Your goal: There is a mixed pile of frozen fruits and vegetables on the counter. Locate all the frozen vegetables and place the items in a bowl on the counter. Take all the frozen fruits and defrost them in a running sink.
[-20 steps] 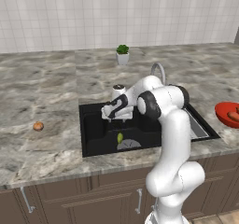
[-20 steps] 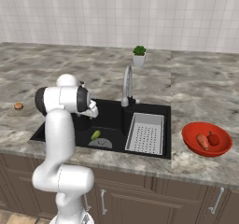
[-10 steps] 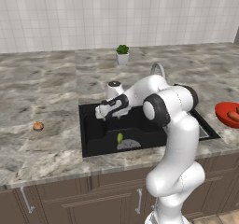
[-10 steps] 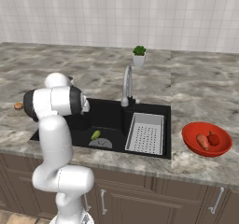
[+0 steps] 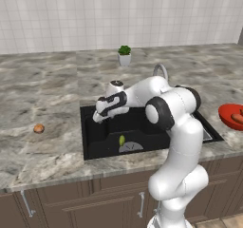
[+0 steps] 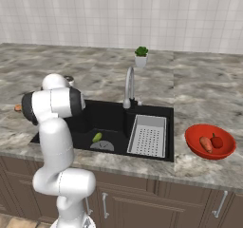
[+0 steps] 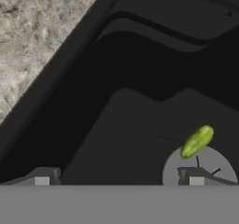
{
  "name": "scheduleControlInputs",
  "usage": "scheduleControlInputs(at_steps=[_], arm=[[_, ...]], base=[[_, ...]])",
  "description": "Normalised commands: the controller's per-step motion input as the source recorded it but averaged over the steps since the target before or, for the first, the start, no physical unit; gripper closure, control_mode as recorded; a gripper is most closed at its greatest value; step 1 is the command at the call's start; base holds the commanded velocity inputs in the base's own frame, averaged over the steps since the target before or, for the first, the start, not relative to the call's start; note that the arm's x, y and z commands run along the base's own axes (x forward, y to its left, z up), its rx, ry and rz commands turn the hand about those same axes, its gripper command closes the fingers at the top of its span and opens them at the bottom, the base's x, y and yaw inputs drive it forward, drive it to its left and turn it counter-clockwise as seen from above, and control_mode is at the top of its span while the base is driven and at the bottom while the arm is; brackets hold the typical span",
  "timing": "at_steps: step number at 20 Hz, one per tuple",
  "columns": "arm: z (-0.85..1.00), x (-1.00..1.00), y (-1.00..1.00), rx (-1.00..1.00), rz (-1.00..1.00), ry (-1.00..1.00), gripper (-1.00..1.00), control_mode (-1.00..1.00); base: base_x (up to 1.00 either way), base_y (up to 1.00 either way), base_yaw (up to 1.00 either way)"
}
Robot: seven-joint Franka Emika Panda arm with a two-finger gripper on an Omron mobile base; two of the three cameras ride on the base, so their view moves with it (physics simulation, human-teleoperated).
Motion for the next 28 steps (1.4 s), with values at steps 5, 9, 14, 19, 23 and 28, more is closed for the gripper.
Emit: scheduleControlInputs(at_steps=[5,9,14,19,23,28], arm=[[-0.01,0.00,0.14,0.04,0.49,-0.01,-1.00,-1.00],[0.26,-0.14,0.13,0.06,0.34,-0.16,-1.00,-1.00],[0.71,-0.18,0.30,-0.02,0.20,-0.06,-1.00,-1.00],[0.53,-0.16,0.45,-0.10,0.01,-0.03,-1.00,-1.00],[0.18,0.00,0.72,-0.11,-0.01,0.01,-1.00,-1.00],[-0.02,0.05,0.69,-0.05,-0.06,0.04,-1.00,-1.00]], base=[[0.00,0.00,0.00],[0.00,0.00,0.00],[0.00,0.00,0.00],[0.00,0.00,0.00],[0.00,0.00,0.00],[0.00,0.00,0.00]])
